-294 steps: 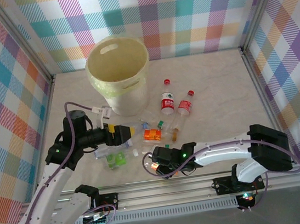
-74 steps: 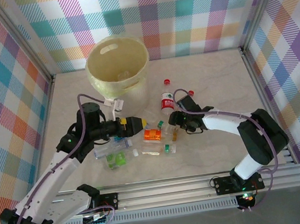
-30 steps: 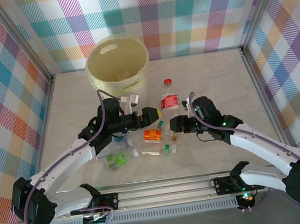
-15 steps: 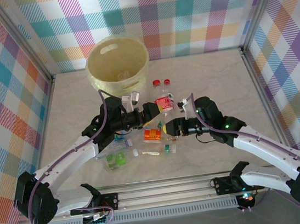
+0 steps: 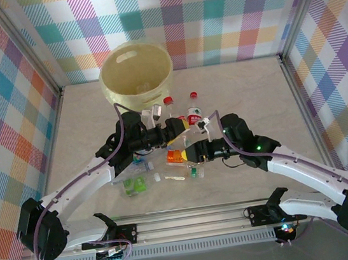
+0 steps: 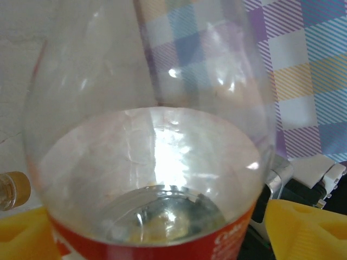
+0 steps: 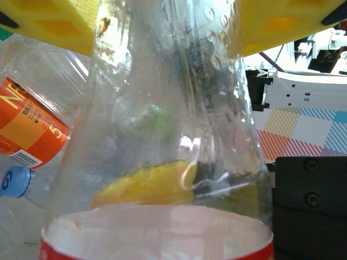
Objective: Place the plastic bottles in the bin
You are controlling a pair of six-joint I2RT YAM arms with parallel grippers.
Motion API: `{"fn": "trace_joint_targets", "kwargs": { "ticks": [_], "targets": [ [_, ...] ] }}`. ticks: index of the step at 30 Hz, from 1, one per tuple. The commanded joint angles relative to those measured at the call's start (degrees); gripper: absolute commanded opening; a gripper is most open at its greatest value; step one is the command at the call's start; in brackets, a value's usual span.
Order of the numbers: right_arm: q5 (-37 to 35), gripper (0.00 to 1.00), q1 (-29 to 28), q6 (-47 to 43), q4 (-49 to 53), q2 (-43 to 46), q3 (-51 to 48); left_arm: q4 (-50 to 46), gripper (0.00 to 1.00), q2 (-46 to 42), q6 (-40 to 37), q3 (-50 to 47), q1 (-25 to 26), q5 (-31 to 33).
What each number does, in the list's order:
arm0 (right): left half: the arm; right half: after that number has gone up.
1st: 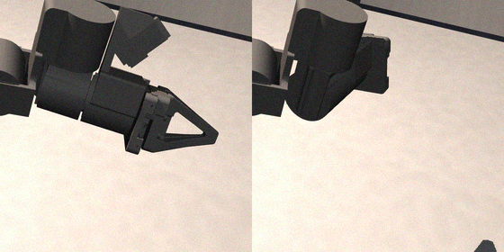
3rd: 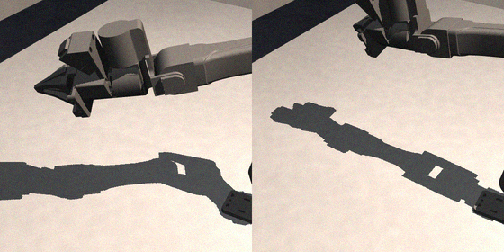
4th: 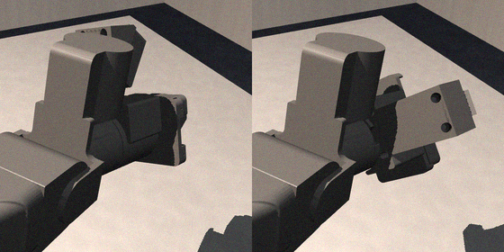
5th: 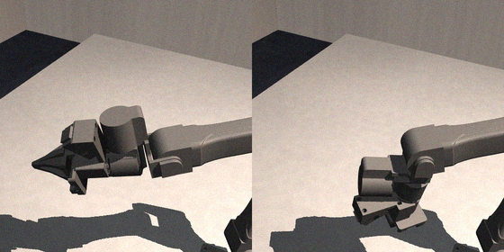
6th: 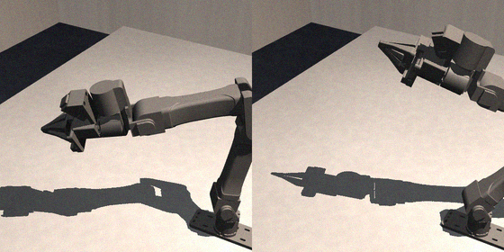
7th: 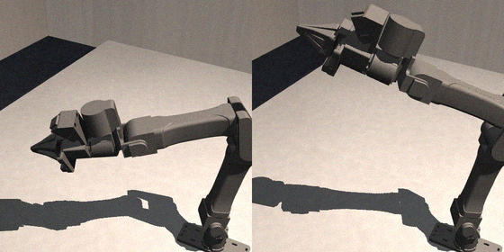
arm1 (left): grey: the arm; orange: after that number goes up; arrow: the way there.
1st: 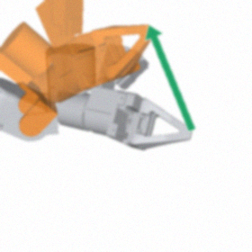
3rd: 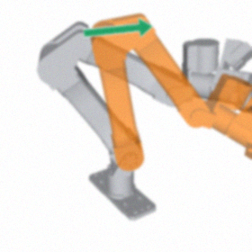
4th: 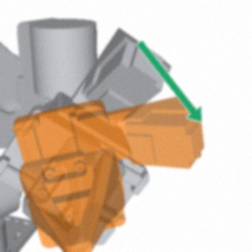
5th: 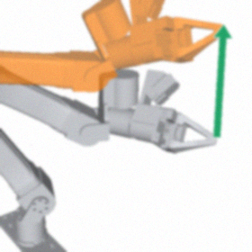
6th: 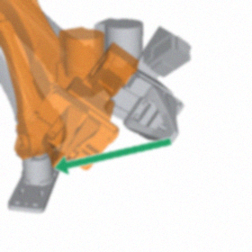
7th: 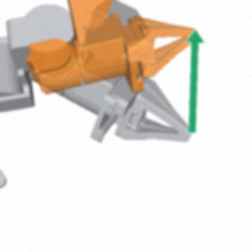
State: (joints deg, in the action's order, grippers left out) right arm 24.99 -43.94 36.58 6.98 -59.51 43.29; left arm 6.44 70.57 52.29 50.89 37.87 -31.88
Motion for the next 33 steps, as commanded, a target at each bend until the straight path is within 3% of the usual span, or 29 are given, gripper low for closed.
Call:
{"fn": "trace_joint_targets", "kwargs": {
  "ticks": [1,13,17,19,26,33],
  "targets": [
    [1.7,0.53,-0.5,-0.7,-2.1,-0.7,1.5,3.0,0.83,-0.5,1.0,2.0,0.8,0.3],
    [1.5,0.58,-1.4,-1.3,-2.3,-1.9,2.1,1.4,0.59,-2.9,-0.2,2.4,0.8,1.8],
    [1.0,0.64,-1.6,-0.6,-3.5,-1.1,2.0,-1.8,0.52,-4.2,-2.5,3.8,0.8,2.7],
    [1.1,0.73,-1.6,-0.2,-3.4,-0.2,2.0,-2.8,0.49,-4.9,-3.5,3.9,0.8,3.5],
    [1.0,0.89,-1.6,0.1,-2.5,3.6,1.4,-9.6,0.46,-5.2,-7.9,8.0,0.5,5.0],
    [0.0,1.0,-1.6,-1.5,0.9,8.0,1.8,-24.5,0.45,-3.5,-17.7,19.0,-1.2,9.1]
  ]
}}
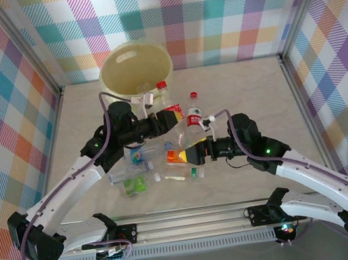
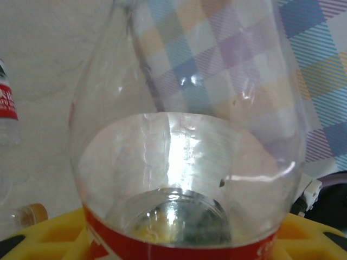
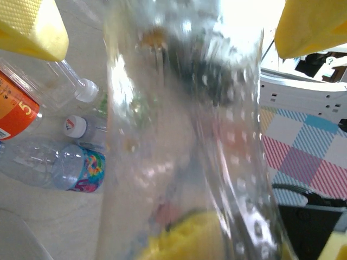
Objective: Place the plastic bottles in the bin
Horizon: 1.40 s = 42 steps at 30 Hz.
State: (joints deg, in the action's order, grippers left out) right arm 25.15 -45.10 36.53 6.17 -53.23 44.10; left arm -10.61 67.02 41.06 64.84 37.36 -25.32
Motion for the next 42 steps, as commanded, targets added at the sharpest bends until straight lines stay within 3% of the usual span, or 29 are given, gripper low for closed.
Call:
{"fn": "trace_joint_targets", "kwargs": {
  "ticks": [1,13,21,25,33,42],
  "targets": [
    [-0.6,1.0,-0.4,-1.6,2.1,2.4,0.9,-9.1,0.45,0.5,-7.9,6.8,-1.3,2.9],
    [-6.3,1.0,-0.4,-1.2,6.4,7.9,1.0,-18.5,0.45,11.7,-17.0,29.6,-12.5,2.0],
    [-9.1,1.0,-0.4,-0.2,8.3,9.5,-0.7,-14.7,0.45,20.4,-9.7,42.5,-19.8,-2.3],
    [-9.7,1.0,-0.4,0.1,9.2,9.7,-0.5,-14.3,0.45,24.4,-9.6,47.4,-21.7,-1.1],
    [-12.4,1.0,-0.4,-0.1,13.7,11.1,0.3,-20.6,0.44,33.3,-22.5,56.2,-24.4,3.5],
    [-16.2,1.0,-0.4,0.2,16.4,13.8,-0.8,-26.2,0.44,39.9,-33.2,57.6,-24.6,5.8]
  ]
}}
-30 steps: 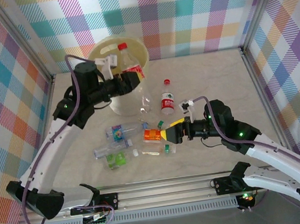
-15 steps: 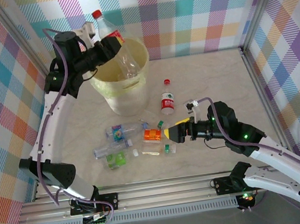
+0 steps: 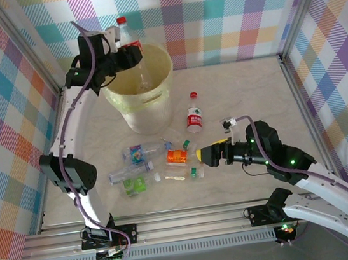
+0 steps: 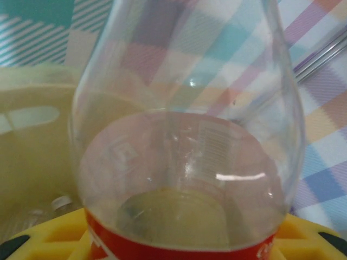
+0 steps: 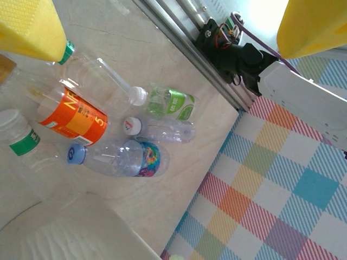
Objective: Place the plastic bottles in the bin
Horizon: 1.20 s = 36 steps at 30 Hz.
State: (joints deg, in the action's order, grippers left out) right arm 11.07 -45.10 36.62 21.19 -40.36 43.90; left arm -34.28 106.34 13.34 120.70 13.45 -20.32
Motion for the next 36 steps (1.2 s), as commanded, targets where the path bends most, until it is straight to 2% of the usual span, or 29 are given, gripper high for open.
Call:
{"fn": "trace_joint_targets", "kwargs": {
  "ticks": [1,16,30,36],
  "targets": [
    [-2.1,1.0,-0.4,0.2,1.7,0.9,-0.7,-3.1,0.44,1.0,-6.5,1.7,-0.7,0.6],
    [-2.4,1.0,-0.4,0.9,1.2,-1.0,-1.2,-12.5,0.5,6.7,-11.0,1.7,-0.7,-7.9],
    [-2.7,1.0,-0.4,1.1,0.9,-2.5,-1.2,-13.0,0.82,4.9,-8.6,1.7,-0.6,-10.9],
    [-4.1,1.0,-0.4,1.1,1.7,-2.8,-2.0,-11.2,0.85,1.5,-6.5,1.7,-0.6,-11.2]
  ]
}}
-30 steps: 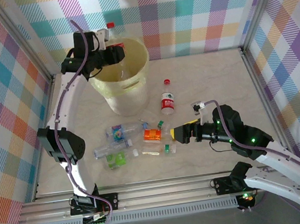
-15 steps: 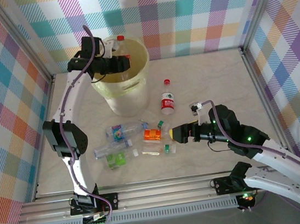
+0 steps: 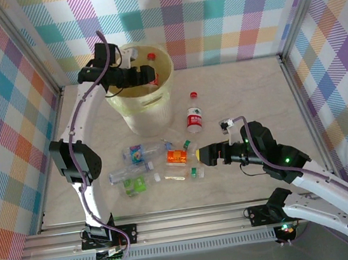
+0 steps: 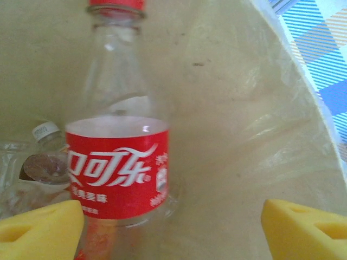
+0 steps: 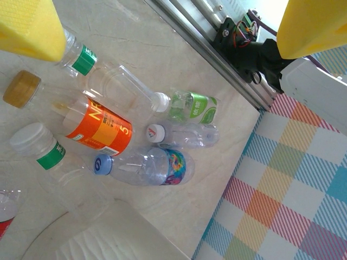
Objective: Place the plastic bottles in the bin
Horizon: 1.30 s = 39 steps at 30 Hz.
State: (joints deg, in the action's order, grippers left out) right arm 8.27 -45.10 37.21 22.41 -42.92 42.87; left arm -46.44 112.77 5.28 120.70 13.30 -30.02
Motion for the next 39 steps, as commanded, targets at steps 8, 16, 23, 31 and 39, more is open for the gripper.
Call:
{"fn": "trace_joint_targets", "kwargs": {
  "ticks": [8,16,23,31,39],
  "targets": [
    [-11.5,0.99,-0.4,2.8,6.1,-0.9,-0.8,3.6,0.95,-13.3,3.3,-1.0,-0.5,-3.3],
    [-9.3,0.89,-0.4,-1.1,5.0,-4.7,-1.1,10.1,1.0,-28.3,5.2,-18.6,0.7,-9.9],
    [0.7,0.8,-0.6,-8.0,3.1,-12.3,-0.2,10.7,1.0,-43.0,5.3,-38.4,3.8,-13.6],
    [-3.0,0.77,-6.1,-14.5,2.0,-24.0,2.2,10.2,1.0,-56.7,5.6,-57.0,4.4,-10.2],
    [-8.9,0.77,-10.3,-20.5,5.3,-32.2,7.1,12.0,1.0,-63.4,6.3,-65.1,4.4,-11.5]
  ]
}}
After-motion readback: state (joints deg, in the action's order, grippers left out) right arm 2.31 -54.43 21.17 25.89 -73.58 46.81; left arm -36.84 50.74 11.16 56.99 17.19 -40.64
